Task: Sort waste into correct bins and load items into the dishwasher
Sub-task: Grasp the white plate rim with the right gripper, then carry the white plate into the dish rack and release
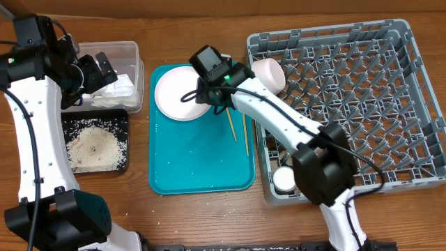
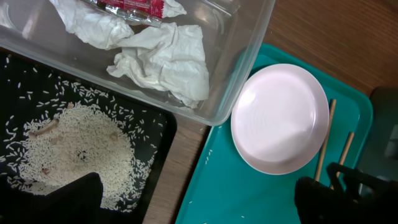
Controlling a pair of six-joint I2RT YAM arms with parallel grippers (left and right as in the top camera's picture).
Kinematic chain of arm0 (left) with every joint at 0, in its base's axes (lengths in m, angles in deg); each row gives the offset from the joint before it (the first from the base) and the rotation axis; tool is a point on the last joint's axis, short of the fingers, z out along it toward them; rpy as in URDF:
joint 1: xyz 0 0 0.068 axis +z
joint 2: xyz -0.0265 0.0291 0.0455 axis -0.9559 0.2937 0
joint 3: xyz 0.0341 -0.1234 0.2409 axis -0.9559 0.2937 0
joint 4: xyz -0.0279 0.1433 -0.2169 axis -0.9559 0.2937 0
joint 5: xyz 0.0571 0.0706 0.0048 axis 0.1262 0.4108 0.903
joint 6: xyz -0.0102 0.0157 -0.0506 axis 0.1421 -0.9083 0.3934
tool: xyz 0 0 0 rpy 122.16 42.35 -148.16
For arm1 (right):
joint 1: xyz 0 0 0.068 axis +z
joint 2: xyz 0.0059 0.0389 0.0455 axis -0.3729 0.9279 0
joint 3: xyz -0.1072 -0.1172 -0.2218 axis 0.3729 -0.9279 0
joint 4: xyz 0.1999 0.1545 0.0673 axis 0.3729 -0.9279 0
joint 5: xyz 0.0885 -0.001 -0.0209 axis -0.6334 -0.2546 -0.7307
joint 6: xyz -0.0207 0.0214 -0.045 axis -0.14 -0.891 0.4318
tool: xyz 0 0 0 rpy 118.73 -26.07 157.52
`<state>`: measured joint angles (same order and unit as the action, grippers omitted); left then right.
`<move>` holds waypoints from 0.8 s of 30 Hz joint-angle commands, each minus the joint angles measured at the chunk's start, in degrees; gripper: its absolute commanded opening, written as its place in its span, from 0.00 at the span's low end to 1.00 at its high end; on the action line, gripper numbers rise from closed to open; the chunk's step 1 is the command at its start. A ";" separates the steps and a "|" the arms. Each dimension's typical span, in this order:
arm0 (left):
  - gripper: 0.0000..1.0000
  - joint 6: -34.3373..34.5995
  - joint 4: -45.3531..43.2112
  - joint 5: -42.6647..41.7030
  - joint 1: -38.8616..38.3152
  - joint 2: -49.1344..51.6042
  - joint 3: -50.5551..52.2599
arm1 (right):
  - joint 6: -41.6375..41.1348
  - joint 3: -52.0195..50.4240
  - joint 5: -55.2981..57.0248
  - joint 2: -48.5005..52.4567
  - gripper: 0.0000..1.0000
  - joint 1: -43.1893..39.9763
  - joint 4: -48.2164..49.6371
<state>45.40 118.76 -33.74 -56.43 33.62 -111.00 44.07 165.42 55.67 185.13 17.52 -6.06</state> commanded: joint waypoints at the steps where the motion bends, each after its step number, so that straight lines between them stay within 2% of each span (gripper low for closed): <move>1: 1.00 -0.72 0.02 0.42 0.00 -0.81 -1.22 | -1.51 -0.33 -1.42 3.52 0.51 -0.04 0.85; 8: 1.00 -0.72 0.02 0.42 0.00 -0.81 -1.22 | -1.77 -0.44 -2.10 7.32 0.36 -0.02 2.38; 15: 1.00 -0.72 0.02 0.42 0.00 -0.81 -1.22 | -1.73 -0.57 -5.49 9.31 0.05 -0.02 1.66; 19: 1.00 -0.70 0.02 0.42 0.00 -0.81 -1.22 | -1.66 0.04 -7.06 9.18 0.04 -0.50 -1.75; 24: 1.00 -0.70 0.02 0.42 0.00 -0.81 -1.22 | 6.86 10.80 -10.10 5.97 0.04 -1.64 -11.13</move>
<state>45.40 118.78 -33.74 -56.43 33.62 -111.00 44.95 169.97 46.58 193.09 16.36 -14.73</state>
